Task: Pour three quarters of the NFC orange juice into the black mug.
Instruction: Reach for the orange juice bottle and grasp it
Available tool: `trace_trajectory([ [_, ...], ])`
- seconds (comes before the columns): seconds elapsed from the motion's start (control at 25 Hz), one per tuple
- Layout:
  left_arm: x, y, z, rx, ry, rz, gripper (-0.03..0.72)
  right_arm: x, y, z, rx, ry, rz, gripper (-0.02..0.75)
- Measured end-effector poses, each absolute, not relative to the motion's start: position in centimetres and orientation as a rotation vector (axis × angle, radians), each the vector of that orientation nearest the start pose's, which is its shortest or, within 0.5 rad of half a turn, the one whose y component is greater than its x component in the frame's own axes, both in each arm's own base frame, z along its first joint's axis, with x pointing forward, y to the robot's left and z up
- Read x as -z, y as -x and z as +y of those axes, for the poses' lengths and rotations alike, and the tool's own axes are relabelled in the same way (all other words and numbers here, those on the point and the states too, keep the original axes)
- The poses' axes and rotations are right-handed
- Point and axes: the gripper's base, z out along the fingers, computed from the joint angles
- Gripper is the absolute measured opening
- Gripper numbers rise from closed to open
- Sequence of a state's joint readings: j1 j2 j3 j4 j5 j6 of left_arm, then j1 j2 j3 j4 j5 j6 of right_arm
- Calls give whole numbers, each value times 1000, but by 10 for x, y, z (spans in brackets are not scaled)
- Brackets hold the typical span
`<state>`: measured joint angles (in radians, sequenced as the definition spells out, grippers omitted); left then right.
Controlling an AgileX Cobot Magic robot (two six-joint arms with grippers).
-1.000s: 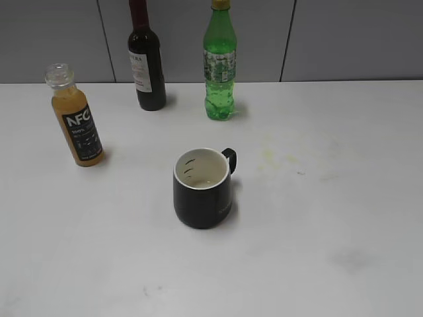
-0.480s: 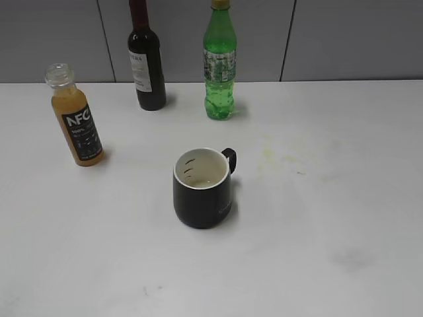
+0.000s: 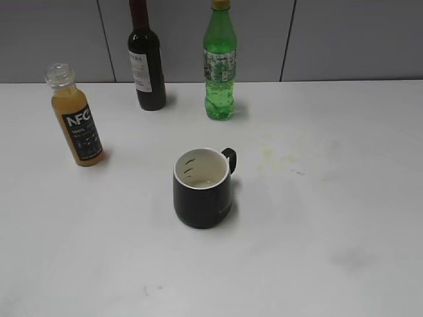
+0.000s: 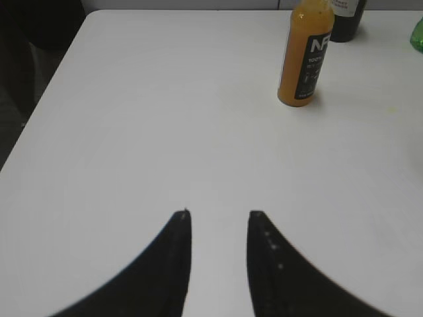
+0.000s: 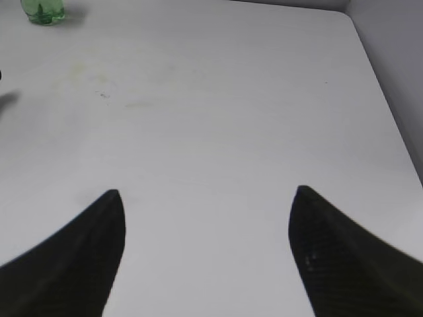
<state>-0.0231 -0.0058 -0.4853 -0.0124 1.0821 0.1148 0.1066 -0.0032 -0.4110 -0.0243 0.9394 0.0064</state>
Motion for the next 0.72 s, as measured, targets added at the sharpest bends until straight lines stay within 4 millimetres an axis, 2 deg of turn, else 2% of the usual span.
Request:
trace_trajectory([
  [0.72, -271, 5, -1, -41, -144, 2070, 237, -262, -9, -1, -43, 103, 2007, 585],
])
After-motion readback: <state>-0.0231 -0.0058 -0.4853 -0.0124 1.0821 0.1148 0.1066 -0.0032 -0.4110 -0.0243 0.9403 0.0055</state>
